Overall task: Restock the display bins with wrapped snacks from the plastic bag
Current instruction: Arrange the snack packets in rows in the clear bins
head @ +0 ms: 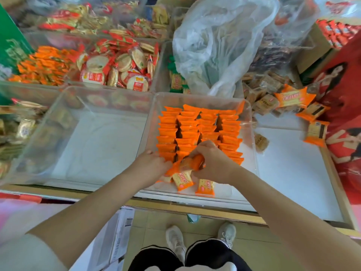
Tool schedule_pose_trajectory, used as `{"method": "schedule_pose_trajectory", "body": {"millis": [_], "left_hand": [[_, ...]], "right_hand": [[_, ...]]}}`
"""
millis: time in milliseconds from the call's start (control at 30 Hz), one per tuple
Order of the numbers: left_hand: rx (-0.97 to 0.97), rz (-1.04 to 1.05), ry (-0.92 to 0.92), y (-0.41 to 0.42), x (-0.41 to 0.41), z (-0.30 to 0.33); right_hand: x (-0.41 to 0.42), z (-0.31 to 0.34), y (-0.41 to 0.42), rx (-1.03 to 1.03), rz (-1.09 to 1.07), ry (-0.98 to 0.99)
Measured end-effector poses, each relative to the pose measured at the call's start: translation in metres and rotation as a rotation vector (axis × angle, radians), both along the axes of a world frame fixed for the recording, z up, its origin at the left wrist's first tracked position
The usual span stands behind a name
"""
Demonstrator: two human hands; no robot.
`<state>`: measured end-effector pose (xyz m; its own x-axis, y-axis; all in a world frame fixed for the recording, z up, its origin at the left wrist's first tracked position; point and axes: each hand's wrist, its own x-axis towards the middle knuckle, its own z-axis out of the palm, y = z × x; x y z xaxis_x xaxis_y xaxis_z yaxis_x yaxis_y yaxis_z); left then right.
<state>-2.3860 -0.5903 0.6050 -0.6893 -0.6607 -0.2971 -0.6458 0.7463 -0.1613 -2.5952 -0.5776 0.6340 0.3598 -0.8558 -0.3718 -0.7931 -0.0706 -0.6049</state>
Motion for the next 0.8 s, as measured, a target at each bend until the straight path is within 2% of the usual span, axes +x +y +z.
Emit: {"method": "schedule_pose_trajectory", "body": {"millis": [100, 200, 333, 400, 533, 600, 800], "left_hand": [[-0.098, -0.028, -0.136, -0.002, 0.001, 0.000], [-0.076, 0.036, -0.198, -0.003, -0.004, -0.016], [-0.102, 0.127, -0.123, -0.004, -0.006, -0.022], [-0.148, 0.097, -0.097, -0.003, -0.003, -0.021], [-0.183, 0.055, -0.052, -0.006, 0.002, -0.025], [-0.203, 0.044, -0.022, -0.004, 0.000, -0.020], [-0.179, 0.048, 0.050, -0.005, -0.002, -0.021]], "right_hand": [[-0.010, 0.005, -0.002, -0.062, 0.029, 0.032], [-0.011, 0.005, 0.000, -0.061, -0.012, 0.017], [0.010, -0.014, -0.001, -0.014, 0.102, 0.105], [0.025, -0.027, -0.002, -0.040, 0.187, 0.200], [0.045, -0.051, -0.002, -0.267, 0.283, 0.388], [0.048, -0.061, -0.002, -0.327, 0.315, 0.408], [0.036, -0.060, -0.003, -0.282, 0.292, 0.437]]}}
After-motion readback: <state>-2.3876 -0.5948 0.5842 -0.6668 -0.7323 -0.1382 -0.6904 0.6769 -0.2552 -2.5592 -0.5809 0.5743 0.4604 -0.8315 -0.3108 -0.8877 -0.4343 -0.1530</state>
